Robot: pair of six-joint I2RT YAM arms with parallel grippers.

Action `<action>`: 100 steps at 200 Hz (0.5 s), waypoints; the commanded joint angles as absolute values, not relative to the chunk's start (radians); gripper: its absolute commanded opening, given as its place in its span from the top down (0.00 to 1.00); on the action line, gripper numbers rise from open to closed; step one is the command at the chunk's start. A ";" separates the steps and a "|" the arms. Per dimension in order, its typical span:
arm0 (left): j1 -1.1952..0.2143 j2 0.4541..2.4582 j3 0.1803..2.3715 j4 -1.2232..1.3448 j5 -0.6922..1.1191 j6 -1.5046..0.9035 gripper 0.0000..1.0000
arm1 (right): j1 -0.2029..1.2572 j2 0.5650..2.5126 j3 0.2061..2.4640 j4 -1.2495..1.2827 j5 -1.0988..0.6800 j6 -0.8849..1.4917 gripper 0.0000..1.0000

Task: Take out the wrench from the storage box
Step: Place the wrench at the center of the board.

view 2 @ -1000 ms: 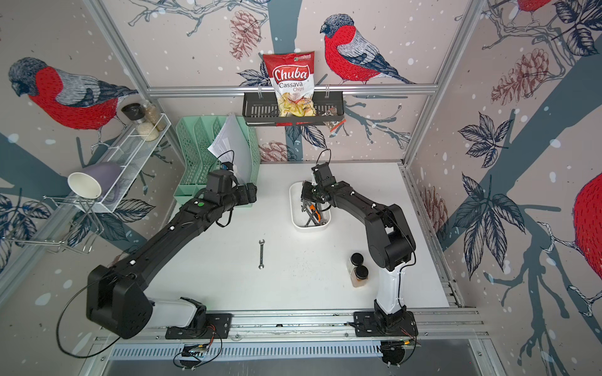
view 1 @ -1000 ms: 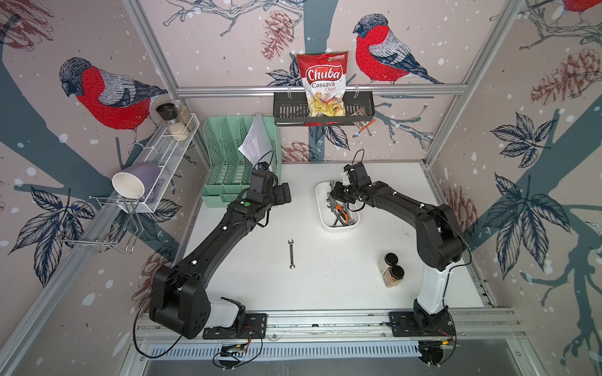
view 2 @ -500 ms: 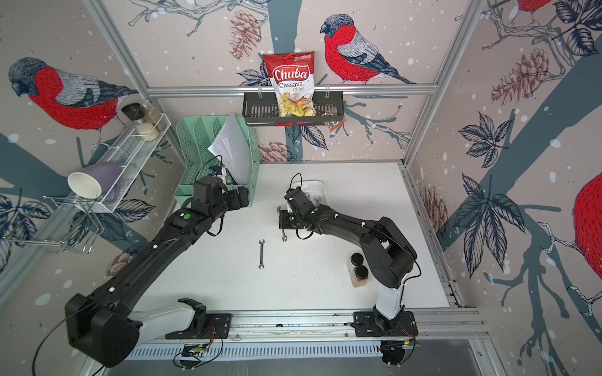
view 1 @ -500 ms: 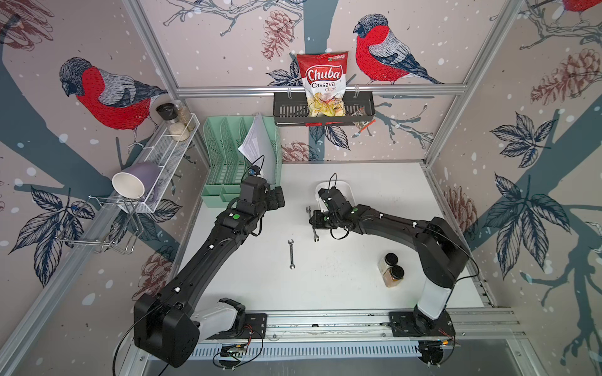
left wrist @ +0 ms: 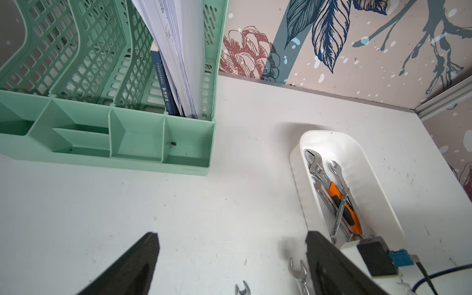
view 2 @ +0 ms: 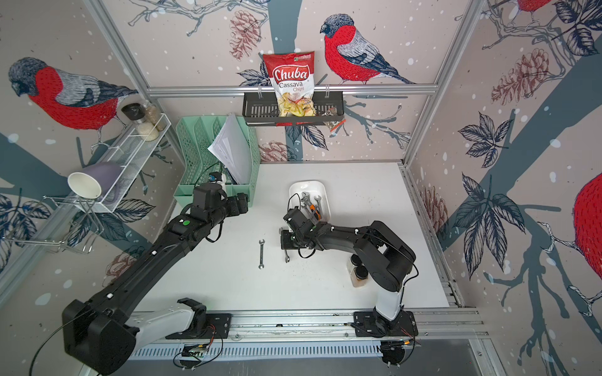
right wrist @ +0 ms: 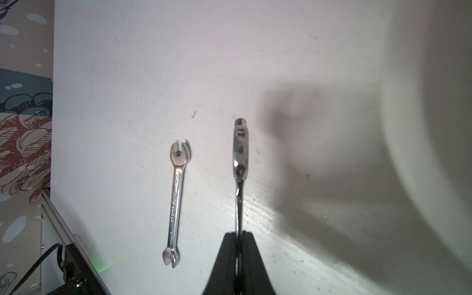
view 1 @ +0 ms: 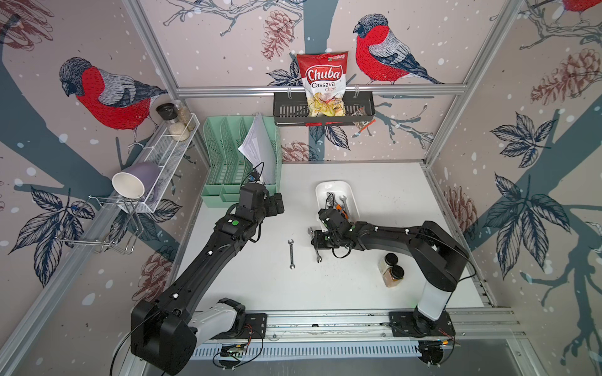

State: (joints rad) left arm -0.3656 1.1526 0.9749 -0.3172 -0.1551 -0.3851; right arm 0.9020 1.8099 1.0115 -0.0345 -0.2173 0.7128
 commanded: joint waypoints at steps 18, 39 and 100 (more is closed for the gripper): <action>-0.368 1.146 0.971 -0.286 -0.127 -0.371 0.07 | 0.900 1.849 1.004 0.088 -0.318 0.778 1.00; -0.371 1.143 0.974 -0.291 -0.132 -0.368 0.07 | 0.903 1.869 1.002 0.109 -0.340 0.807 1.00; -0.371 1.128 0.967 -0.278 -0.115 -0.367 0.07 | 0.928 1.861 0.957 0.142 -0.295 0.899 1.00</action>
State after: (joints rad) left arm -0.3698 1.1259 0.9672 -0.3111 -0.1318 -0.3840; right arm 0.9207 1.8633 0.9638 0.1051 -0.3130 0.8425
